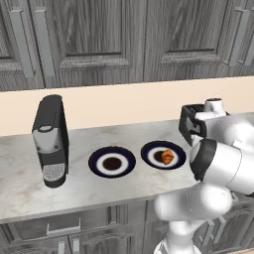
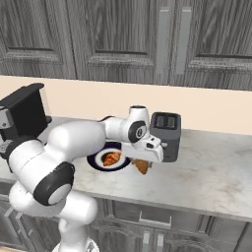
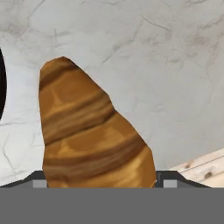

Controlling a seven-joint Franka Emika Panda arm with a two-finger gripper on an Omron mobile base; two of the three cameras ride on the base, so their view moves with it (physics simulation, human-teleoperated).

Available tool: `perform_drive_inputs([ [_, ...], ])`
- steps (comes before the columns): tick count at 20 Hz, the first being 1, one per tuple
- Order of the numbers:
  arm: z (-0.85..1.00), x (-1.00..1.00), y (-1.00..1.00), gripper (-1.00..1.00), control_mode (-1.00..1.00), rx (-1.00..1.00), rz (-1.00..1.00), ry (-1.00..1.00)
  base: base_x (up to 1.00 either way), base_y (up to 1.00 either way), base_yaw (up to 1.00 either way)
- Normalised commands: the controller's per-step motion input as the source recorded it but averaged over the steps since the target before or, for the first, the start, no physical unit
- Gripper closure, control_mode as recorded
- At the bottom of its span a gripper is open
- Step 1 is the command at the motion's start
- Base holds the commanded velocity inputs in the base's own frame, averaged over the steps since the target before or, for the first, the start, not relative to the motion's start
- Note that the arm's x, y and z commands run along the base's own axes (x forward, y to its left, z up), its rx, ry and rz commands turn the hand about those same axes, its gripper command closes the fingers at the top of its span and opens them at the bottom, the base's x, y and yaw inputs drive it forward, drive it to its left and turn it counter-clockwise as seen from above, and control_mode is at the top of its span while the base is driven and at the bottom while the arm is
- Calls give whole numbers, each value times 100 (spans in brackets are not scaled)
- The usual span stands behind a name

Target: Place the pastries on the plates.

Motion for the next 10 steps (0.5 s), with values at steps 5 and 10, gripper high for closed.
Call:
perform_drive_inputs([
  [5, 16, -13, 90, 100, -100, 0, 2, -1, 0, 0, 0],
  [10, 21, -6, 96, 100, -100, 0, 4, -2, 0, 0, 0],
])
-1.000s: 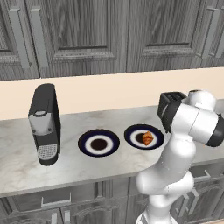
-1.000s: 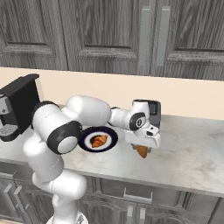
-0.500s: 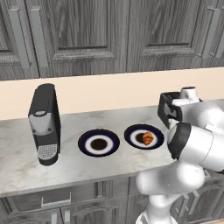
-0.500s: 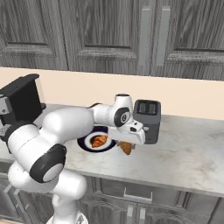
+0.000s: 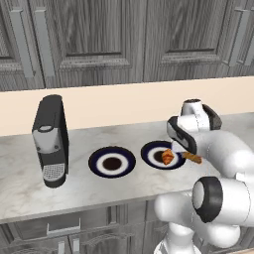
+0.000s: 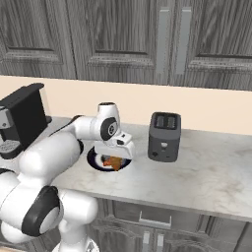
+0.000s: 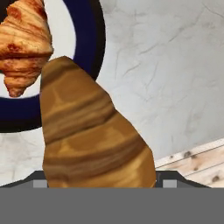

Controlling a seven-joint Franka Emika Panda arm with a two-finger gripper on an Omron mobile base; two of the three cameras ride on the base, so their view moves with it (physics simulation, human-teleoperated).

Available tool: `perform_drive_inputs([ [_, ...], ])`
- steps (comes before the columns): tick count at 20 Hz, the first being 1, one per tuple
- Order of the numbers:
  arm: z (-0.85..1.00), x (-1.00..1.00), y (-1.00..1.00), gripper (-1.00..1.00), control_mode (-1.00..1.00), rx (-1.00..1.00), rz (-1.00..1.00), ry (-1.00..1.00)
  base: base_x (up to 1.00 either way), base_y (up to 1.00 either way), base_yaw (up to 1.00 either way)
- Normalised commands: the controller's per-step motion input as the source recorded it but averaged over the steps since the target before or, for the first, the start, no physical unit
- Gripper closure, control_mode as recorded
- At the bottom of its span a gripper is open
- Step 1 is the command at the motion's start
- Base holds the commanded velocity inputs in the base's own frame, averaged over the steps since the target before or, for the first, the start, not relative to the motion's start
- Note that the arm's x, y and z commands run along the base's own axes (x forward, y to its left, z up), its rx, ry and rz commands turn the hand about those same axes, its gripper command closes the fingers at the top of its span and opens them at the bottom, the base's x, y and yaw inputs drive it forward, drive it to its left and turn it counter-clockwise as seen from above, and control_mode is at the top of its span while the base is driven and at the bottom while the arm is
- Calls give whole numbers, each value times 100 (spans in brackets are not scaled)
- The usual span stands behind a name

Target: Place the pastries on the plates.

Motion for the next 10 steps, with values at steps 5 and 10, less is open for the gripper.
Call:
perform_drive_inputs([
  [5, 10, 0, 90, 100, -100, 0, 6, -3, 0, 0, 0],
  [10, 1, 0, 87, 100, -100, 0, 7, 0, 0, 0, 0],
])
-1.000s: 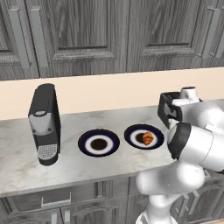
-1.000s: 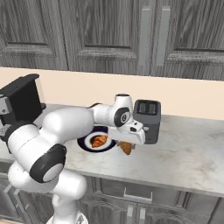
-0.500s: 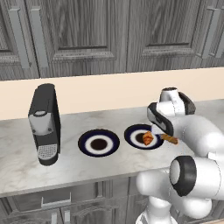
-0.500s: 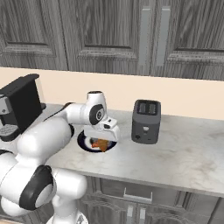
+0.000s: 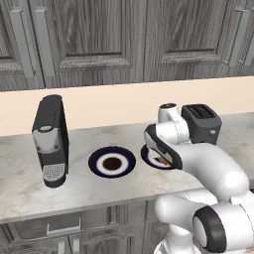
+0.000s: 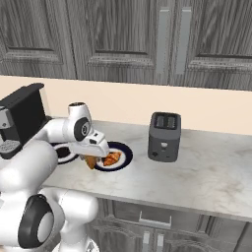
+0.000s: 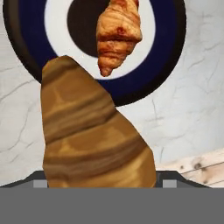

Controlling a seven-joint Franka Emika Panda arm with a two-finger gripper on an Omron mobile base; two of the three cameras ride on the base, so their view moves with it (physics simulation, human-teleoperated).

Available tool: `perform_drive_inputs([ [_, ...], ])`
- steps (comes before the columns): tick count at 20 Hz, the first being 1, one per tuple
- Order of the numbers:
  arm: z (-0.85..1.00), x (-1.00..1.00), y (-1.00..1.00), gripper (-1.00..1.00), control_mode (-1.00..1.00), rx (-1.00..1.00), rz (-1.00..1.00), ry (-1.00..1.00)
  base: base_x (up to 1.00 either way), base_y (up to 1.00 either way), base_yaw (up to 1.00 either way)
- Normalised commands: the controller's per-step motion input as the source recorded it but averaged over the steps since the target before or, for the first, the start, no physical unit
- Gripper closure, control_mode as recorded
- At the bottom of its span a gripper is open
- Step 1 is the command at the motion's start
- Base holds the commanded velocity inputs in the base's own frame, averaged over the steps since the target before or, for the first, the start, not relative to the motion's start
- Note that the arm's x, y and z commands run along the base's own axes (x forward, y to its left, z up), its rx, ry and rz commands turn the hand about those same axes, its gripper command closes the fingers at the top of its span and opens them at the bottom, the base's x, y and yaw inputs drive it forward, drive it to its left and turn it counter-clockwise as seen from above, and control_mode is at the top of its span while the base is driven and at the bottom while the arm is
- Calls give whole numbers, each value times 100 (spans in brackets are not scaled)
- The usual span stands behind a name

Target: Place the pastries on the plates.

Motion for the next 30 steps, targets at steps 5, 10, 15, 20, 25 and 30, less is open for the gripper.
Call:
perform_drive_inputs([
  [5, 3, 8, 74, 100, -100, 0, 7, 0, 0, 0, 0],
  [10, 2, 34, 66, 100, -100, 0, 5, 0, 0, 0, 0],
  [15, 0, 40, 63, 100, -100, 0, 2, 0, 0, 0, 0],
  [20, 0, 26, 56, 100, -100, 0, 1, -1, 0, 0, 0],
  [25, 0, 25, 44, 100, -100, 0, 0, 0, 0, 0, 0],
  [30, -6, 26, 22, 100, -100, 0, 0, 0, 0, 0, 0],
])
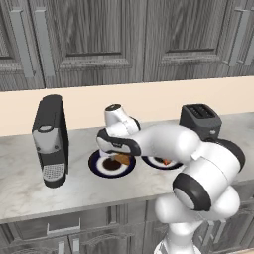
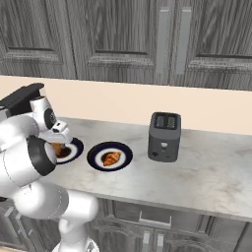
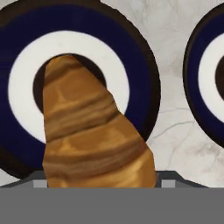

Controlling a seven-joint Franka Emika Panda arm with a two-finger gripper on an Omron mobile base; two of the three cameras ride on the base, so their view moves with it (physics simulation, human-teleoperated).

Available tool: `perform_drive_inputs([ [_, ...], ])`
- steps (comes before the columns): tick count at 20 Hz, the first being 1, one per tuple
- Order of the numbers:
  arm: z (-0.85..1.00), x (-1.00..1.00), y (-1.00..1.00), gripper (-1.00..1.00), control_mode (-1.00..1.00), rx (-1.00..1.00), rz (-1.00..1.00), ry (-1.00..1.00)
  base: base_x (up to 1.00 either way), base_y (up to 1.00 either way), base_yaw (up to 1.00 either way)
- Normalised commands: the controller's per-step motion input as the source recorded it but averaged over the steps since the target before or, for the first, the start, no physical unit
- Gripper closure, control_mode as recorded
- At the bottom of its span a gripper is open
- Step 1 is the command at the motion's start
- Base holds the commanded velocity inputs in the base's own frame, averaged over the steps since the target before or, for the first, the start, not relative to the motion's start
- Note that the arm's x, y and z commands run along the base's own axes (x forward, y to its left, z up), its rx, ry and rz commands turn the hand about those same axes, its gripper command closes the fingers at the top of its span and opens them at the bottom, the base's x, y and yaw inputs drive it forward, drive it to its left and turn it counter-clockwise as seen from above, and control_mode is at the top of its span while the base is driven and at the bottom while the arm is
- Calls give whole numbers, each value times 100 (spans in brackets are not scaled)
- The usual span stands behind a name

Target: Place the pastries on the plates.

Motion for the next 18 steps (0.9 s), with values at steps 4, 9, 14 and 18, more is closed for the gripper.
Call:
perform_drive_inputs([
  [4, -41, 32, 1, 100, -100, 0, 0, -1, 0, 0, 0],
  [9, -31, 31, 6, 100, -100, 0, 0, -1, 0, 0, 0],
  [14, 0, 9, 9, 100, -100, 0, 0, 0, 0, 0, 0],
  [18, 0, 1, 9, -100, -100, 0, 0, 0, 0, 0, 0],
])
